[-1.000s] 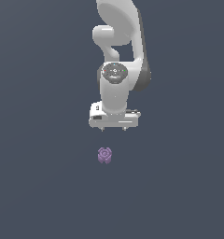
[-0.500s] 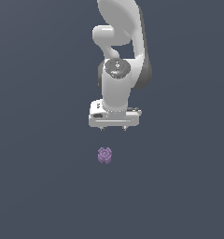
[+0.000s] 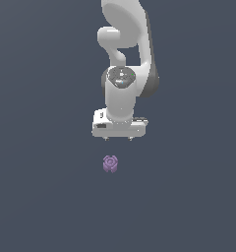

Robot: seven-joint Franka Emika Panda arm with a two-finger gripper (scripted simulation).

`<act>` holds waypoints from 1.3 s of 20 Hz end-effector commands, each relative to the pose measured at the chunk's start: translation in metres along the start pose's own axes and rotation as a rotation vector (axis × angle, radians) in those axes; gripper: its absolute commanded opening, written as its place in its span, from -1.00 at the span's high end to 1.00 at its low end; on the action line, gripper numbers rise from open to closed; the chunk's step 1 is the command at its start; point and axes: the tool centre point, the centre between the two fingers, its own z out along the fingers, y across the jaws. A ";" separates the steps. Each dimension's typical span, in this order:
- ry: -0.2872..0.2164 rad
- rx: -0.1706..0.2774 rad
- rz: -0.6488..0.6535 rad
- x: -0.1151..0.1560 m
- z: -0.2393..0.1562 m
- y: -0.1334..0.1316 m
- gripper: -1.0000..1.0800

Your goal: Pick up the object and move it to a goal position.

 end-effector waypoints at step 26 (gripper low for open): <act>0.011 0.027 0.089 0.061 0.066 0.036 -0.92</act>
